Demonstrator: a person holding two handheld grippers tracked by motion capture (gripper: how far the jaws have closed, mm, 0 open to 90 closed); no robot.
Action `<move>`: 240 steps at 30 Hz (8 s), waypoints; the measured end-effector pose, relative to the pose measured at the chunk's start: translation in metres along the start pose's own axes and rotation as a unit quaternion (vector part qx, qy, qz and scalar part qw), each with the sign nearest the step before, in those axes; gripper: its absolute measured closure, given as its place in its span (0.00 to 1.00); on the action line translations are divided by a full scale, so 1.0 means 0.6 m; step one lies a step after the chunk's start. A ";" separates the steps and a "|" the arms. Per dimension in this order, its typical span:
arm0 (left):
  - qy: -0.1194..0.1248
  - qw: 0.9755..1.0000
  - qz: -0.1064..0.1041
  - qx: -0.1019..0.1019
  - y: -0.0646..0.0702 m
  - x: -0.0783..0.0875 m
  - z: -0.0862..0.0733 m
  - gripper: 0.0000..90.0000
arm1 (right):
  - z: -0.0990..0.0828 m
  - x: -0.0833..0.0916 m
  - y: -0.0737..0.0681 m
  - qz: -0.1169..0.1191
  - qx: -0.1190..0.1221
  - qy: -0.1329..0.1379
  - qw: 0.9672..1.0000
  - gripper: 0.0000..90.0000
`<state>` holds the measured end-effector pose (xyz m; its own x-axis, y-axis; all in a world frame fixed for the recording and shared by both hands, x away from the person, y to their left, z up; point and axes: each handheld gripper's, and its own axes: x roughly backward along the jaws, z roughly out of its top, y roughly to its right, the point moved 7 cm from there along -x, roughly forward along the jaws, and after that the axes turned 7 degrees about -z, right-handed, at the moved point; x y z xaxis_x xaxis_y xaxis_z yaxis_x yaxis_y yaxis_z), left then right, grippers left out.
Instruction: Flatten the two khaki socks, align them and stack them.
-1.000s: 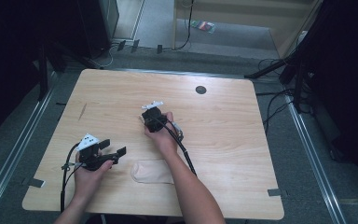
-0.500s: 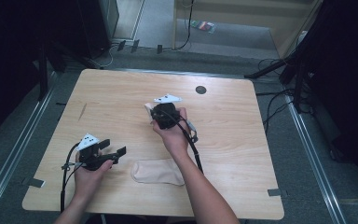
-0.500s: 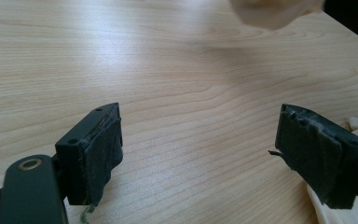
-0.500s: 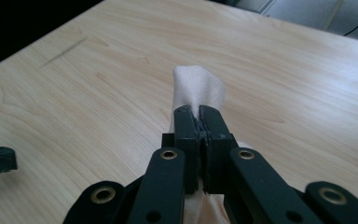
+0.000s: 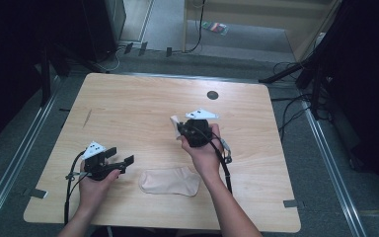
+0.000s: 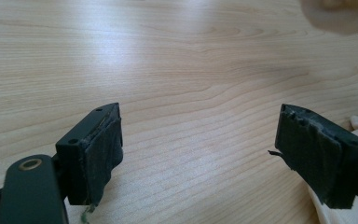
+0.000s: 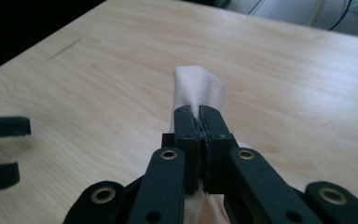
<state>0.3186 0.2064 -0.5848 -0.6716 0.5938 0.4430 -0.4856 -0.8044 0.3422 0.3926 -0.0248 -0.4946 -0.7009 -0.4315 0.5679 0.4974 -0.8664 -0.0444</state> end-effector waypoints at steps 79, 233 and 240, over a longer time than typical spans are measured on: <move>-0.119 0.959 0.100 -0.238 0.032 -0.082 0.009 1.00 | -0.093 -0.040 0.041 0.061 -0.084 -0.078 0.991 0.97; -0.108 0.983 -0.039 -0.142 0.132 0.010 -0.068 0.99 | -0.246 0.092 0.021 0.067 -0.060 -0.073 0.993 0.94; -0.115 0.983 -0.040 -0.141 0.127 0.005 -0.073 0.96 | -0.250 0.087 0.021 0.062 -0.055 -0.080 0.993 0.91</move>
<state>0.2555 0.1464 -0.5937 -0.4965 0.6173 0.6103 -0.6894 -0.7076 0.1549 0.2855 -0.0961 -0.5888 -0.5435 -0.4981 0.6756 0.5098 -0.8353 -0.2058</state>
